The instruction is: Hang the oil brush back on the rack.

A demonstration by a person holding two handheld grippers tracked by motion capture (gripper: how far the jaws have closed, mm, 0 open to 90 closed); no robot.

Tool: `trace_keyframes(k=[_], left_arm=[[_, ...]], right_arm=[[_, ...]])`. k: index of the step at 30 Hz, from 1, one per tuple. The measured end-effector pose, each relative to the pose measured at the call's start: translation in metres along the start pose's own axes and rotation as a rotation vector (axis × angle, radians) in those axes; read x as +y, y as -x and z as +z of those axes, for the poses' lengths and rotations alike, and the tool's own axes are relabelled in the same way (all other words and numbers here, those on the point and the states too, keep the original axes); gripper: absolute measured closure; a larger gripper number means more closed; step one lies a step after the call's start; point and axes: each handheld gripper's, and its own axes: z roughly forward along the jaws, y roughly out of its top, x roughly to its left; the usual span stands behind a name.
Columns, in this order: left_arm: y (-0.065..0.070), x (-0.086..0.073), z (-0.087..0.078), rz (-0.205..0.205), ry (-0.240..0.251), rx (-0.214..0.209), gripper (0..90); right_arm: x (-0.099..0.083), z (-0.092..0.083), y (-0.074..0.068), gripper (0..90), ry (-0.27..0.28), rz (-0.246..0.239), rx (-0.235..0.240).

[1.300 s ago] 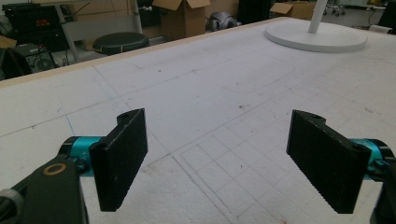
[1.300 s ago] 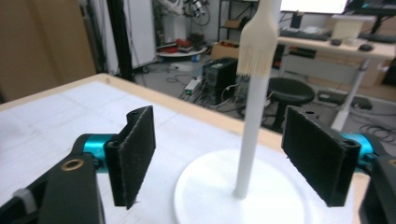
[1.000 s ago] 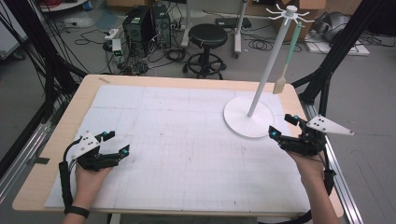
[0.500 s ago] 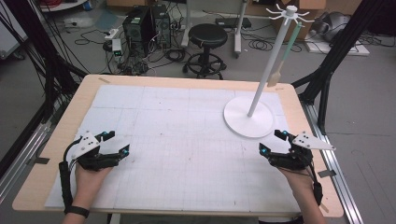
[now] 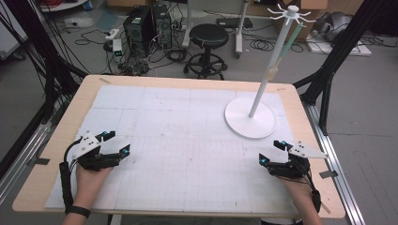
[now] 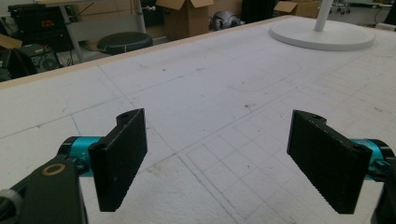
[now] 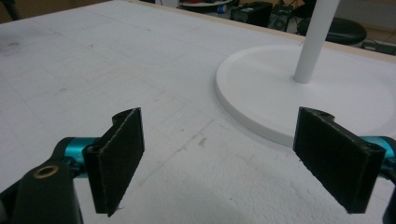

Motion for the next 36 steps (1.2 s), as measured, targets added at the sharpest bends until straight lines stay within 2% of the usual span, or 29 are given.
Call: trace_keyframes(k=[8, 12, 36], left_arm=[[0.0002, -0.0004, 0.0012, 0.001, -0.004, -0.002, 20.6], [0.0004, -0.0005, 0.0014, 0.0, -0.005, -0.002, 20.6], [0.0002, -0.0007, 0.0015, 0.003, -0.009, -0.006, 20.4]], right_arm=[[-0.0075, -0.0031, 0.0051, 15.5, 0.017, 0.034, -0.038], [-0.0087, -0.004, 0.0055, 15.5, 0.02, 0.045, -0.041], [-0.0097, -0.003, 0.0065, 15.5, 0.02, 0.041, -0.043]])
